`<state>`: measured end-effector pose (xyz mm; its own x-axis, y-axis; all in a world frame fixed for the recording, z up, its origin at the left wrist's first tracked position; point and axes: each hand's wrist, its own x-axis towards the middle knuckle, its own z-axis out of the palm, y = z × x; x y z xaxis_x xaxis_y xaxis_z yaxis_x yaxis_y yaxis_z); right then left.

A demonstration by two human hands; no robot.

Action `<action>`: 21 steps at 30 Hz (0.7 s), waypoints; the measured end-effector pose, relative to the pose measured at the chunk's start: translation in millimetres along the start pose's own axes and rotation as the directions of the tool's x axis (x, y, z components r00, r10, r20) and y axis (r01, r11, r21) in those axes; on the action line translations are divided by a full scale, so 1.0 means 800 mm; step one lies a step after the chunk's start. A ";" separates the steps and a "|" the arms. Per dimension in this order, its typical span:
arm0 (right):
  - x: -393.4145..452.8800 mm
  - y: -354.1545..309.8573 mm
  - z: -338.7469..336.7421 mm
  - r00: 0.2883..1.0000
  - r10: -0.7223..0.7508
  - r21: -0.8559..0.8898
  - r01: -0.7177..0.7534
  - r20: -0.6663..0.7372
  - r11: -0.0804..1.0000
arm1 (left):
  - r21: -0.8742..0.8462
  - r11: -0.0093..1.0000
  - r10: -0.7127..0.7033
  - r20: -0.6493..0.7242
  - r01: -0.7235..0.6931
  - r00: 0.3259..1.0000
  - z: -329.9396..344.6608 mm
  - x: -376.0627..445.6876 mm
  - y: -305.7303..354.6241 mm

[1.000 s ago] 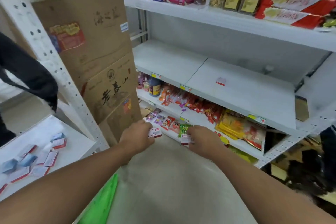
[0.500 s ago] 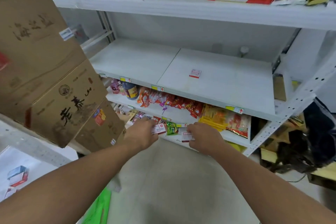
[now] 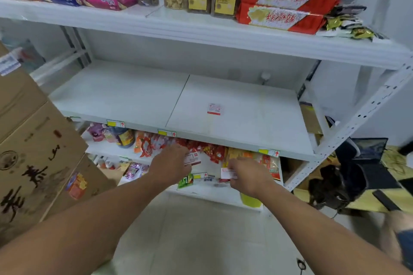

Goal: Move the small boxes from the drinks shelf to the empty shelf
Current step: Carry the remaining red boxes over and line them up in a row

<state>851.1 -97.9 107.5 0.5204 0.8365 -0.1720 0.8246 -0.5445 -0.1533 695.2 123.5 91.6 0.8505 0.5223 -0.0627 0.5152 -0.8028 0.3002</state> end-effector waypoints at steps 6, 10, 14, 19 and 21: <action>0.035 -0.032 0.004 0.997 0.076 -0.032 -0.076 -0.005 0.997 | -0.009 0.995 0.099 0.033 -0.099 0.995 0.003 0.051 -0.048; 0.056 -0.041 0.017 0.995 0.102 -0.014 -0.102 0.007 0.995 | -0.009 0.992 0.125 0.048 -0.125 0.991 0.007 0.073 -0.064; 0.083 -0.037 0.018 0.994 0.109 0.018 -0.109 0.011 0.994 | -0.014 0.991 0.131 0.075 -0.130 0.989 0.007 0.099 -0.066; 0.121 -0.011 0.022 0.995 0.095 0.031 -0.094 -0.013 0.995 | 0.005 0.991 0.132 0.100 -0.134 0.986 0.012 0.137 -0.053; 0.135 0.004 0.025 0.996 0.089 0.035 -0.089 -0.012 0.995 | 0.026 0.992 0.116 0.111 -0.120 0.987 0.016 0.153 -0.045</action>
<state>905.8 -10.4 69.2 0.5943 0.7853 -0.1734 0.7669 -0.6183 -0.1717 781.9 212.6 60.8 0.9111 0.3904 -0.1324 0.4122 -0.8667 0.2808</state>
